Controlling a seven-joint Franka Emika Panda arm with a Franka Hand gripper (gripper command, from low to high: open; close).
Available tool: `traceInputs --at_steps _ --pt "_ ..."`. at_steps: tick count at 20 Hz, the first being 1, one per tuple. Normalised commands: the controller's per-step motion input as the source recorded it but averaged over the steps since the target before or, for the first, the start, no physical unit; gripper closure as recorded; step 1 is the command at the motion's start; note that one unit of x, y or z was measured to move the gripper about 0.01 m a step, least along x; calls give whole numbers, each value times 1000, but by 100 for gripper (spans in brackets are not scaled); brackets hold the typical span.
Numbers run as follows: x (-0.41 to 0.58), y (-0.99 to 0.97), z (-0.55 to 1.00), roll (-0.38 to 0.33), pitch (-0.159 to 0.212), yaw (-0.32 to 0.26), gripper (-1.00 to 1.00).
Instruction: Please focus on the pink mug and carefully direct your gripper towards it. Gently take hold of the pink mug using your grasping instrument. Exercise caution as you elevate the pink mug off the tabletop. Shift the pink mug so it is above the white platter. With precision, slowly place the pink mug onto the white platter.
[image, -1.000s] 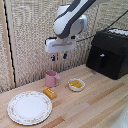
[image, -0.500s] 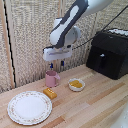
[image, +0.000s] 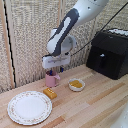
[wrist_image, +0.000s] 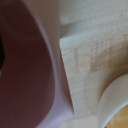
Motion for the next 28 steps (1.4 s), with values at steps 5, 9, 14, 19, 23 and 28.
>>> traceInputs --at_steps 5,9,14,19,23,28 --pt "247 -12 -225 -32 4 52 -100" --pt "157 0 -134 -12 0 38 100" --pt "6 0 -16 0 4 1 100" --pt "0 0 0 0 0 0 100" --pt "0 0 0 0 0 0 100" --pt "14 -2 83 0 0 -2 100"
